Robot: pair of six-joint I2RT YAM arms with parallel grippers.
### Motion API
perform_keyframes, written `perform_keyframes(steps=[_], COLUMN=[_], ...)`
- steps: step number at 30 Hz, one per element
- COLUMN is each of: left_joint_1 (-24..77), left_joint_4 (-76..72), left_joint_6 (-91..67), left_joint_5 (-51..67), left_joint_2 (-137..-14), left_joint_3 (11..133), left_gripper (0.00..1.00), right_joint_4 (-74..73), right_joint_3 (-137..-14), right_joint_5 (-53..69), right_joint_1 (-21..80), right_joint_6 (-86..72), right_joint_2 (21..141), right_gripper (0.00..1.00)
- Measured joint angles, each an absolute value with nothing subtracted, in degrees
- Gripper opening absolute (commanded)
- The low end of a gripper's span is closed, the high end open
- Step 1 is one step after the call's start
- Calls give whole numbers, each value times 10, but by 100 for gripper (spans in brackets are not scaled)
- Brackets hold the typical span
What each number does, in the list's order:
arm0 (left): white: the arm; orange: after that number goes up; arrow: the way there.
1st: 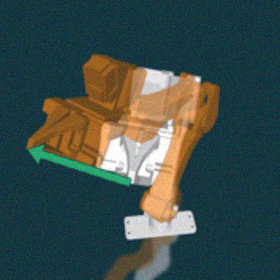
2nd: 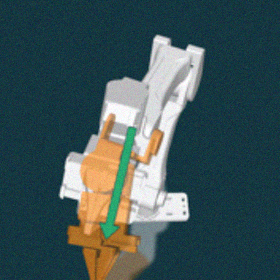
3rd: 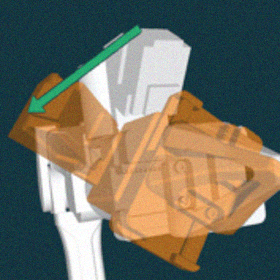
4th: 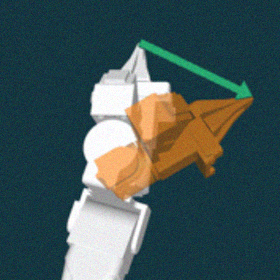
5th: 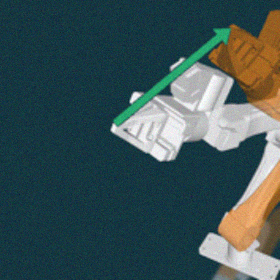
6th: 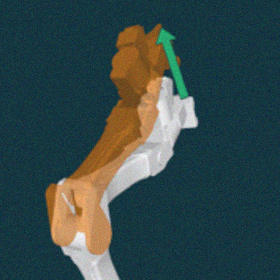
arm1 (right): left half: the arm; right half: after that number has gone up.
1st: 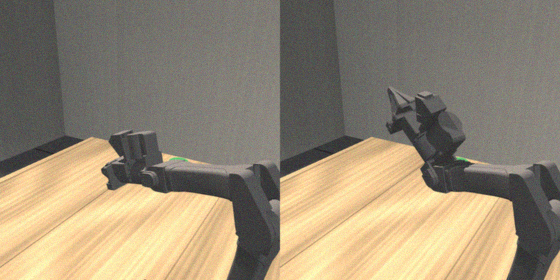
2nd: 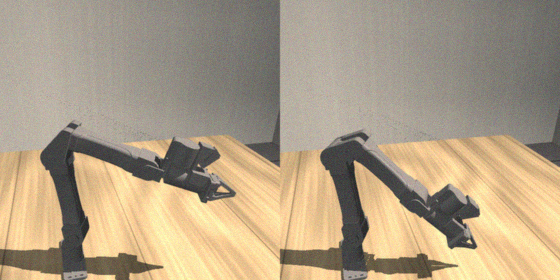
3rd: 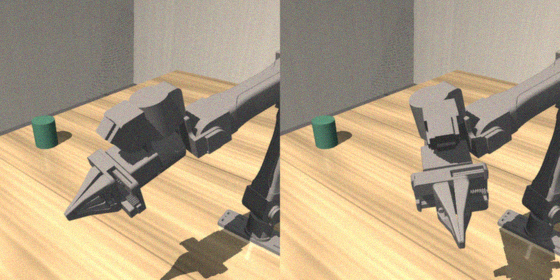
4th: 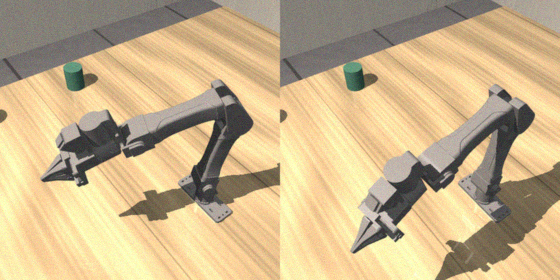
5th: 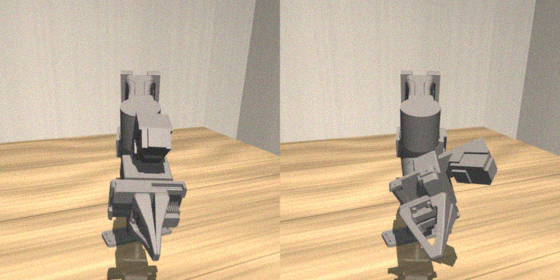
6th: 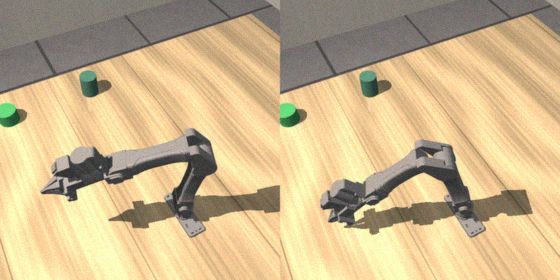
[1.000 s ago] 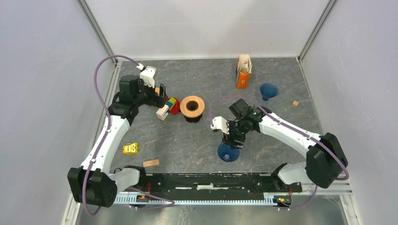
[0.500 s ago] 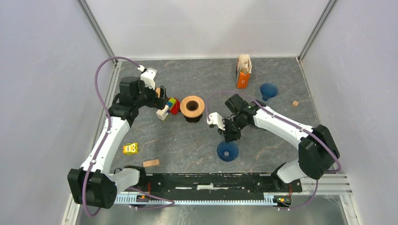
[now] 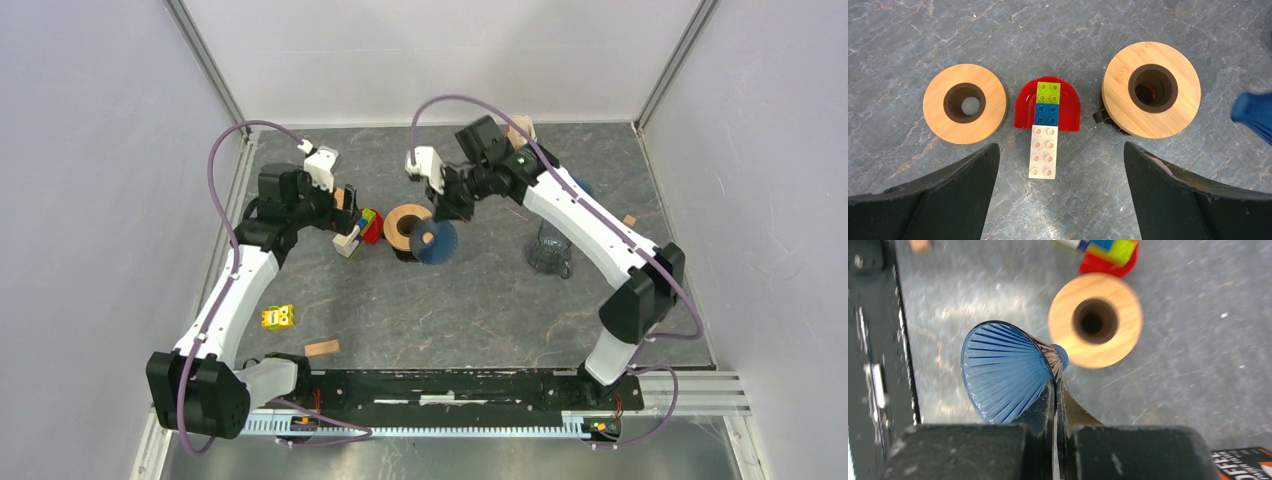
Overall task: Place the coffee filter in the dripper
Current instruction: Place the coffee dripper in the dripper holder.
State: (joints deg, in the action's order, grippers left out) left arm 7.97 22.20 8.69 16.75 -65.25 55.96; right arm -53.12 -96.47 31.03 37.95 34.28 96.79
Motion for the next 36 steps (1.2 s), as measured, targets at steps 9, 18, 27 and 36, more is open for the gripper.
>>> perform_keyframes(steps=[9,18,27,36], left_joint_1=[80,80,102,131], left_joint_4=[220,204,187,160], left_joint_6=[80,47,31,-16], left_joint_5=[181,196,215,214], left_joint_2=[-663,-667,-681,-732], left_joint_3=[563,569,571,582], left_gripper=[97,96,92,85], right_joint_4=[-470,-453,-437,-426], right_joint_3=[-1143,-1162,-1160,-1135], right_joint_5=[273,257,264,280], right_joint_1=[377,364,347,343], right_joint_6=[203,126,97,83], right_joint_2=[1111,1189,1189,1189], right_gripper=[0,0,0,0])
